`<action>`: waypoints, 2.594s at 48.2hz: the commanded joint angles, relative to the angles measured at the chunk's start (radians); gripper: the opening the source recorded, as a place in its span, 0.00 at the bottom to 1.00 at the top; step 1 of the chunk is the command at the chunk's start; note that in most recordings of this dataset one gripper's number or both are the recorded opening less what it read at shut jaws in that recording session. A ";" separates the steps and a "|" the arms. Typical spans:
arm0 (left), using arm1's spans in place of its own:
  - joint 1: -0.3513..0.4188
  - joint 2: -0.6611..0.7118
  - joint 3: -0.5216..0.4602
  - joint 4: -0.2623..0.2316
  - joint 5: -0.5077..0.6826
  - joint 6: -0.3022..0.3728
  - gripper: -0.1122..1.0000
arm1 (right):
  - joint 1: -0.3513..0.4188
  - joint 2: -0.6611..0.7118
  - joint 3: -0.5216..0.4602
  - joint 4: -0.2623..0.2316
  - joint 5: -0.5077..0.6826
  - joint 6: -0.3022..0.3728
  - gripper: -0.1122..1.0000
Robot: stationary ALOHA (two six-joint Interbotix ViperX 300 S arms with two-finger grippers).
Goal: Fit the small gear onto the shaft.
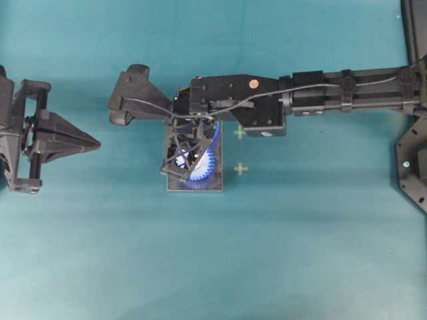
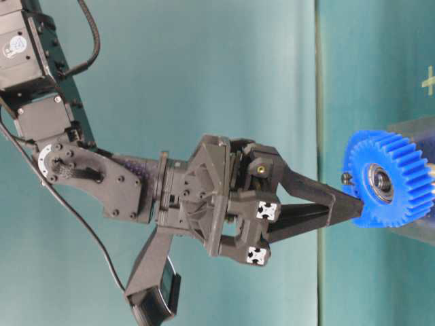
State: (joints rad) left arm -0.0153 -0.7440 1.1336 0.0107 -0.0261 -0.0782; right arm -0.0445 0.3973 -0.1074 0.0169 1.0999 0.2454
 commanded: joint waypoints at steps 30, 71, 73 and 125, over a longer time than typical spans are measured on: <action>0.003 -0.011 -0.009 0.003 -0.008 -0.002 0.10 | 0.025 -0.179 0.097 -0.011 0.009 0.071 0.10; 0.005 -0.011 -0.012 0.003 -0.008 -0.003 0.10 | 0.046 -0.130 0.144 0.025 0.034 0.071 0.10; 0.006 -0.011 -0.012 0.002 -0.008 -0.003 0.10 | 0.057 -0.147 0.152 0.028 0.040 0.078 0.10; 0.006 -0.011 -0.009 0.003 -0.008 -0.003 0.10 | 0.031 -0.087 0.114 0.011 0.031 0.077 0.10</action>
State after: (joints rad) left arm -0.0107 -0.7547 1.1336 0.0107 -0.0245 -0.0798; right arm -0.0276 0.3636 -0.0184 0.0199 1.1275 0.3053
